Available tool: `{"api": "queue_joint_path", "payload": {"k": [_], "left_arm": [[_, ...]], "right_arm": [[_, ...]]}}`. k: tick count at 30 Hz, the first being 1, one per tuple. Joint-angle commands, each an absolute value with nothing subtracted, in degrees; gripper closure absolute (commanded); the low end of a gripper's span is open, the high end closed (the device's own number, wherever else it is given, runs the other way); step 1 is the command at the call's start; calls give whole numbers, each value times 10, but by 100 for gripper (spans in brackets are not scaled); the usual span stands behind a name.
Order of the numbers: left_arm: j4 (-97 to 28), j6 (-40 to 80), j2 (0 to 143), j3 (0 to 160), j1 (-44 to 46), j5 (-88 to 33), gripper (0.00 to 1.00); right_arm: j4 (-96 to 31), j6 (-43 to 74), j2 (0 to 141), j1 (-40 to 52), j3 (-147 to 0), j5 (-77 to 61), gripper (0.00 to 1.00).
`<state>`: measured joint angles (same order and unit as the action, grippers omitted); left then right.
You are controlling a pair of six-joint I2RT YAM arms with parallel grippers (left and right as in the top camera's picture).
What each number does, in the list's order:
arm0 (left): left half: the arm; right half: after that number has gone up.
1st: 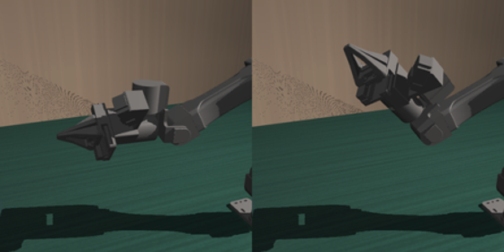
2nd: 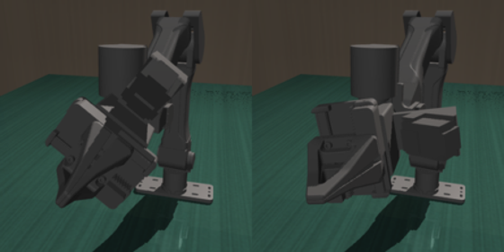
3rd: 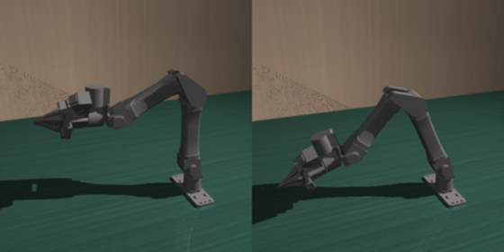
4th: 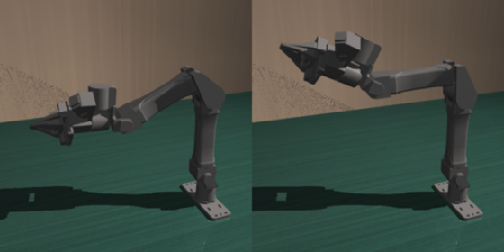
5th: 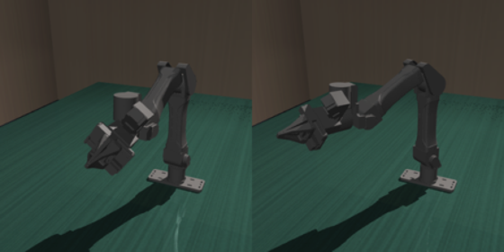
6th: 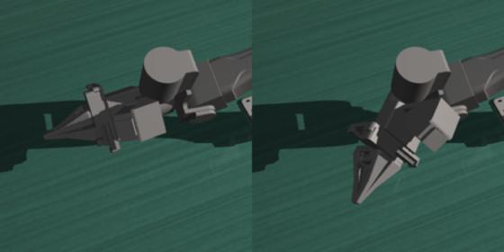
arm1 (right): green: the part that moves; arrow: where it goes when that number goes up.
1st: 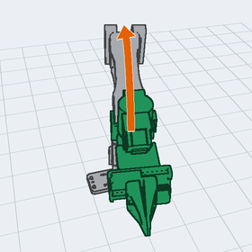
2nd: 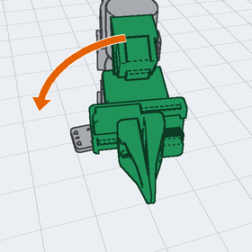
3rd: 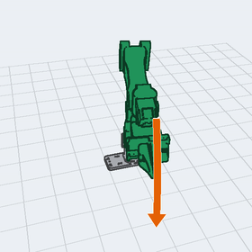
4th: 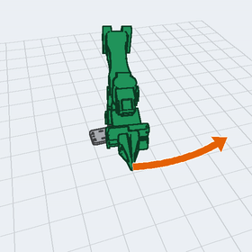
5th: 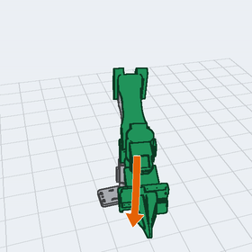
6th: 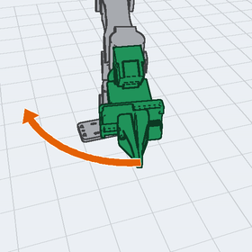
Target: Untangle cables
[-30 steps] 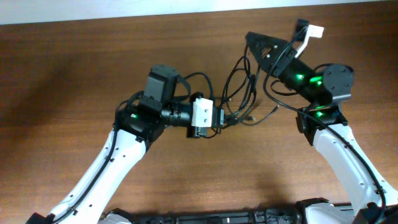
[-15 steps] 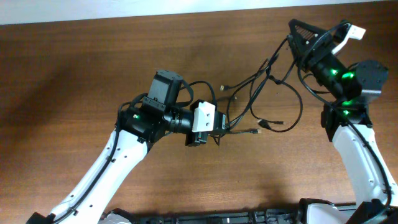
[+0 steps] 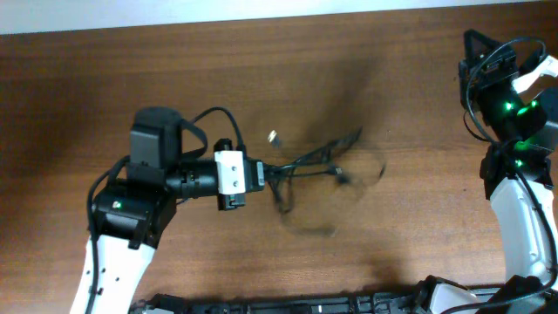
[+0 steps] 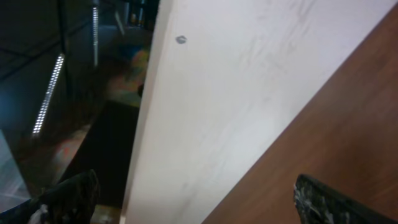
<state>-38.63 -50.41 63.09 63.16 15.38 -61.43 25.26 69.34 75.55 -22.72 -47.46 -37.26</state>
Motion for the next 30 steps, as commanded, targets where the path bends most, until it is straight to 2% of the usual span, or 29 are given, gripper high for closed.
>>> {"api": "queue_joint_path", "payload": {"k": [1, 3, 7, 11, 15, 18, 19, 23, 28, 29, 30], "left_arm": [[-387, -511, 618, 634, 124, -635, 100], [-378, -511, 618, 634, 119, -609, 100], [-296, -511, 620, 634, 119, -548, 100], [-206, -511, 659, 634, 120, -546, 100], [-154, -510, 704, 634, 120, -548, 100], [-130, -510, 705, 634, 120, -549, 100], [-117, -503, 705, 634, 120, -549, 100], [-98, -495, 705, 634, 120, -568, 100], [-98, -496, 705, 634, 120, -568, 100], [-98, -495, 705, 634, 120, -569, 100], [-98, -495, 705, 634, 120, -575, 100]], "right_arm": [[250, 675, 754, -226, -482, -380, 1], [250, 654, 754, -225, -482, -436, 1], [242, 623, 754, -219, -482, -647, 1], [242, 623, 754, -151, -482, -740, 1], [242, 617, 754, -44, -482, -748, 3], [239, 597, 754, 9, -482, -727, 19], [223, 586, 754, 23, -482, -713, 20], [78, 505, 754, 45, -482, -651, 21], [57, 484, 754, 57, -482, -649, 21], [58, 484, 754, 65, -482, -645, 28], [57, 484, 754, 74, -482, -637, 41]]}}
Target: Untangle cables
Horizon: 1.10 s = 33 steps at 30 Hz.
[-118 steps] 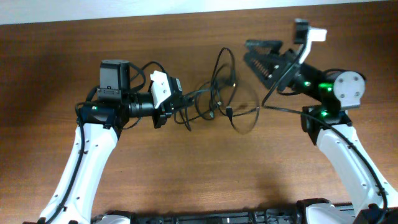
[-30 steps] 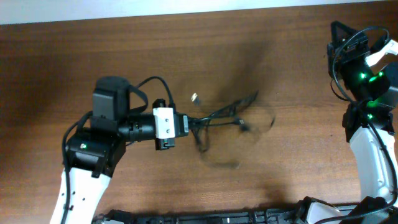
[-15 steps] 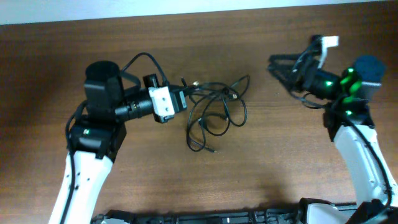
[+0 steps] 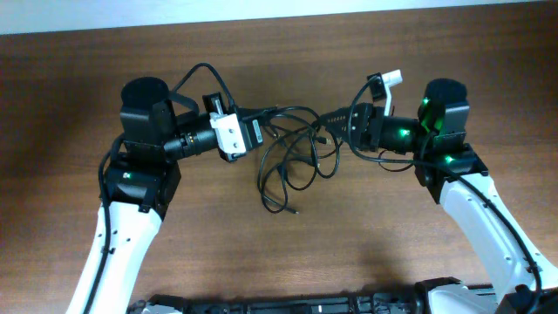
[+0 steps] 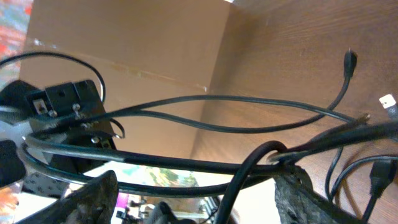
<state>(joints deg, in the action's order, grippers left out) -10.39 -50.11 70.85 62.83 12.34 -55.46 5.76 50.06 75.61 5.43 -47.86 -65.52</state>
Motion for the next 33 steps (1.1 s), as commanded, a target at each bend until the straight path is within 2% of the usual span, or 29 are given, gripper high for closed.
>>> {"api": "queue_joint_path", "payload": {"k": [1, 2, 3, 5, 6, 7, 10, 15, 22, 25, 33], "left_arm": [[-98, -495, 705, 634, 120, -577, 100], [-98, -495, 705, 634, 120, -576, 100], [-98, -495, 705, 634, 120, -576, 100], [-96, -495, 705, 634, 120, -578, 100], [-96, -495, 705, 634, 120, -590, 100], [-95, -495, 705, 634, 120, -598, 100], [-100, -491, 705, 634, 120, -598, 100], [-150, -472, 705, 634, 120, -648, 100], [-213, -472, 712, 629, 173, -660, 100], [-240, -472, 730, 629, 191, -660, 100], [-365, -473, 753, 629, 211, -667, 100]], "right_arm": [[57, 484, 754, 84, -482, -628, 53], [57, 484, 754, 96, -482, -625, 71], [57, 482, 754, 103, -482, -625, 78], [57, 467, 754, 115, -482, -622, 81], [47, 467, 754, 117, -482, -611, 93], [36, 467, 754, 116, -482, -597, 96], [100, 480, 754, 116, -482, -606, 96], [483, 601, 754, 116, -482, -594, 96], [594, 681, 754, 115, -484, -557, 96], [605, 696, 754, 109, -489, -533, 96], [604, 724, 754, 5, -490, -470, 96]]}}
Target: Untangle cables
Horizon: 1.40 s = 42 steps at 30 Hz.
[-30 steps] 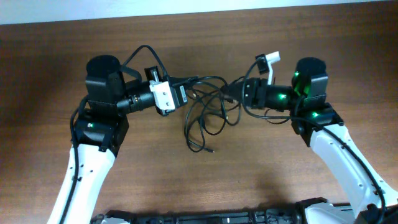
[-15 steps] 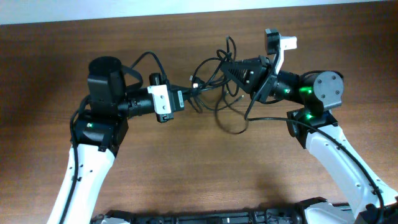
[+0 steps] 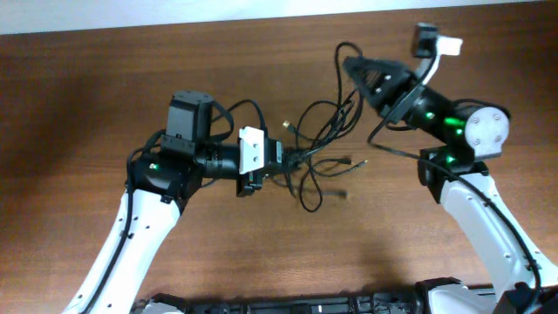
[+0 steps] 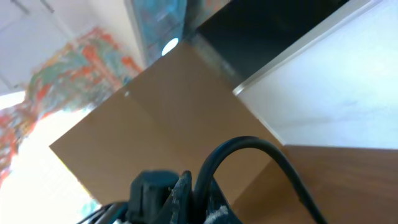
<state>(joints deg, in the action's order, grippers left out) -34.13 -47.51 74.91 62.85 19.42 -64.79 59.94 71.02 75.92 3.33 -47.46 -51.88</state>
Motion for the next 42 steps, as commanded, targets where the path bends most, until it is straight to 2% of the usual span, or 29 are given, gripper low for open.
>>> {"api": "queue_joint_path", "payload": {"k": [1, 7, 14, 22, 25, 32, 34, 35, 37, 40, 42], "left_arm": [[-376, -473, 753, 629, 220, -667, 100], [-428, -498, 753, 629, 277, -667, 100], [-439, -501, 749, 629, 283, -662, 100], [-522, -502, 726, 629, 283, -429, 100], [-555, -502, 722, 629, 283, -345, 100], [-564, -503, 722, 629, 283, -278, 100], [-545, -509, 722, 629, 283, -276, 100], [-526, -514, 722, 629, 283, -276, 100], [-462, -539, 722, 629, 283, -276, 100], [-380, -539, 722, 629, 283, -275, 100], [-316, -539, 722, 629, 283, -276, 100]], "right_arm": [[601, 724, 754, -6, -490, -460, 96], [480, 723, 754, -70, -490, -414, 96], [371, 723, 754, -132, -490, -406, 96], [352, 723, 754, -227, -490, -453, 96], [300, 720, 754, -250, -490, -472, 96], [173, 624, 754, -255, -489, -494, 96], [142, 592, 754, -255, -489, -529, 80], [117, 561, 754, -255, -489, -556, 65], [27, 488, 754, -254, -489, -598, 42], [-94, 394, 754, -234, -489, -617, 27], [-149, 352, 754, -204, -489, -626, 26]]}}
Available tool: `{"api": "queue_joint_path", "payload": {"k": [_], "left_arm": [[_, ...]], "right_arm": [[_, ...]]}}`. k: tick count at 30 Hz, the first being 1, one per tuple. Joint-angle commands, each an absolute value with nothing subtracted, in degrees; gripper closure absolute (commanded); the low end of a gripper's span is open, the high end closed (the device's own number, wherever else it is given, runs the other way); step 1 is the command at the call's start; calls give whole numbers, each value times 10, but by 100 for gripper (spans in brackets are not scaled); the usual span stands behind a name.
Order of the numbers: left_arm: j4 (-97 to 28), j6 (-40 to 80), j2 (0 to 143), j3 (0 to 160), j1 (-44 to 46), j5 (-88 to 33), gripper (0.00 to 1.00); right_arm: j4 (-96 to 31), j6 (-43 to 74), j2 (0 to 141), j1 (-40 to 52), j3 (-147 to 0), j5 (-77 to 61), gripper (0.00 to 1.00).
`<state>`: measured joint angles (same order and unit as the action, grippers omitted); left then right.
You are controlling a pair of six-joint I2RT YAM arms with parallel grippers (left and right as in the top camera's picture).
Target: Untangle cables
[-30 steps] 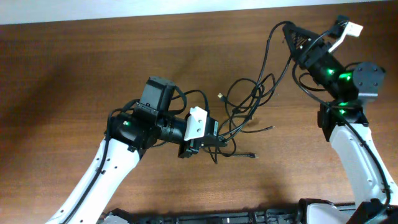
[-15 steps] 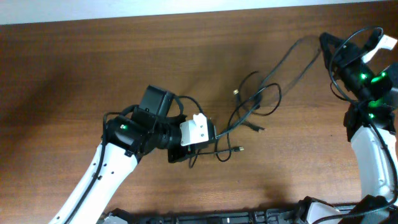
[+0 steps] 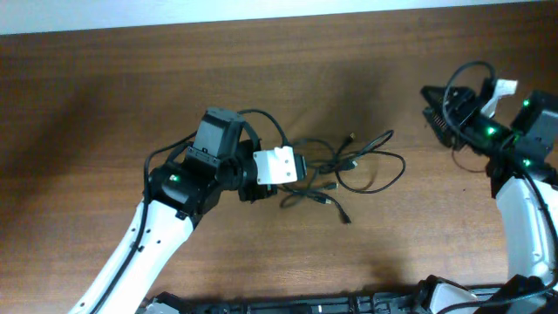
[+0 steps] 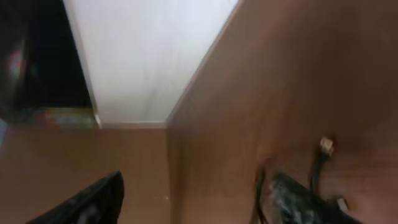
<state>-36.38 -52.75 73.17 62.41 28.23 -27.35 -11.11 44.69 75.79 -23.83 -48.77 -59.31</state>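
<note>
The black cables lie in a loose tangle mid-table, with several plug ends sticking out. Their left ends run into my left gripper, which is mostly hidden under its white camera mount and seems shut on them. My right gripper hangs at the far right, pointing left, apart from the tangle. In the right wrist view the right gripper is open, with nothing between its dark fingers. A cable end with a pale plug shows beside the right finger.
The brown wooden table has a white wall strip along its far edge. A dark rail runs along the near edge. The right arm's own wiring loops above its wrist.
My right gripper was shut on a cable, raised over the back of the table. Now it is open at the far right and holds nothing. The tangle lies flatter and wider beside my left gripper.
At first my left gripper held the tangle mid-table while the right arm stood away at the far right. Then both grippers met at the tangle near the back. After that the right one held a cable up and to the right. Now that gripper is open.
</note>
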Motion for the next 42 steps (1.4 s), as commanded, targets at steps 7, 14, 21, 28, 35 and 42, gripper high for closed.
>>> {"api": "queue_joint_path", "payload": {"k": [7, 14, 21, 28, 35, 42], "left_arm": [[-231, -536, 722, 629, 283, -275, 100], [-200, -461, 722, 629, 283, -215, 100], [-138, -187, 722, 629, 282, -119, 100], [-133, -43, 722, 629, 249, -120, 100], [-58, 7, 723, 629, 250, -337, 100], [-15, 7, 723, 629, 250, -455, 100]], "right_arm": [[-182, 317, 754, -70, -489, -608, 26], [-202, 303, 754, -38, -489, -557, 26], [-171, 463, 754, -42, -489, -415, 18], [-154, 518, 754, -64, -489, -455, 18], [-126, 518, 754, -22, -489, -491, 22], [-44, 550, 754, -8, -489, -489, 23]]}}
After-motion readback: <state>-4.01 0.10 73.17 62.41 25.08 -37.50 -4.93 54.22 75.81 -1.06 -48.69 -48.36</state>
